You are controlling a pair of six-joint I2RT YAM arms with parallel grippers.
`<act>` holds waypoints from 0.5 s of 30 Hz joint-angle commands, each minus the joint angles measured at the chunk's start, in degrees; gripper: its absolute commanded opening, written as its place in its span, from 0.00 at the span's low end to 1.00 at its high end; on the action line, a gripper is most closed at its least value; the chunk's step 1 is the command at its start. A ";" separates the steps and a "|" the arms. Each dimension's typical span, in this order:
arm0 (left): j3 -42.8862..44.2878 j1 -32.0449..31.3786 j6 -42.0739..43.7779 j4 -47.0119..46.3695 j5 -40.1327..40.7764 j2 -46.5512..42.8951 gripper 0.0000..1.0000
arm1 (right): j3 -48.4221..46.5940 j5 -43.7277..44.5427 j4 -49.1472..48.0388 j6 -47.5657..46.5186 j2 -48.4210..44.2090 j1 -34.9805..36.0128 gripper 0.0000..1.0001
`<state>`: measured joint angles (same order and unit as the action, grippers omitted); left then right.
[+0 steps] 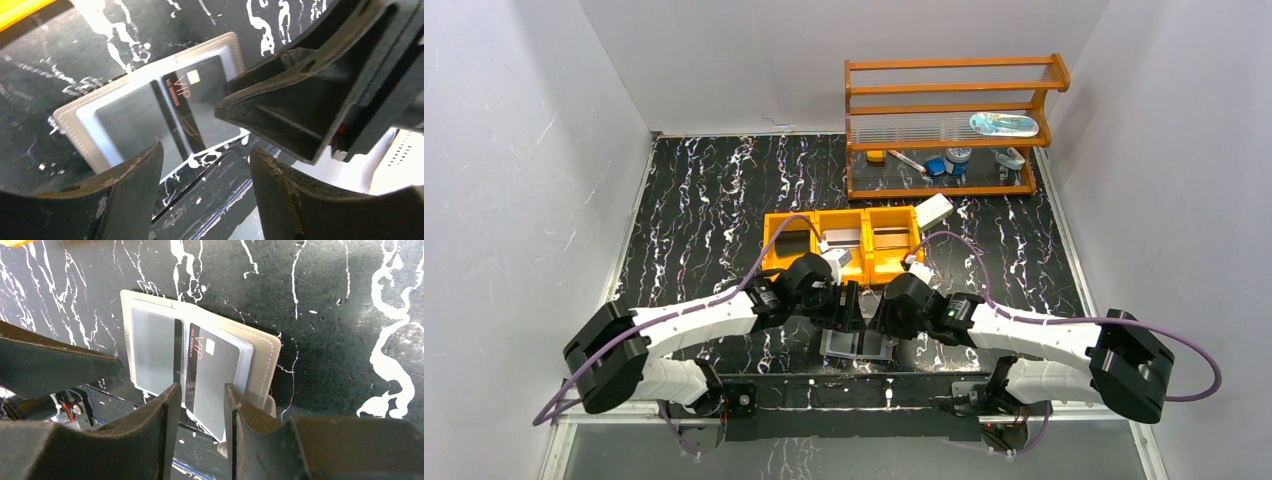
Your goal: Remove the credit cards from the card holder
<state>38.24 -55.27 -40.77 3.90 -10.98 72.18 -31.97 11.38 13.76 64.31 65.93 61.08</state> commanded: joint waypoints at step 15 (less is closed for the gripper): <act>2.28 -0.22 0.19 -4.42 -2.68 13.09 0.33 | 6.47 -0.59 -4.14 1.57 -0.45 -2.43 0.37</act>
<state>40.64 -55.27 -41.12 -0.67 -13.78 82.70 -26.85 11.31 11.75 64.95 66.06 59.27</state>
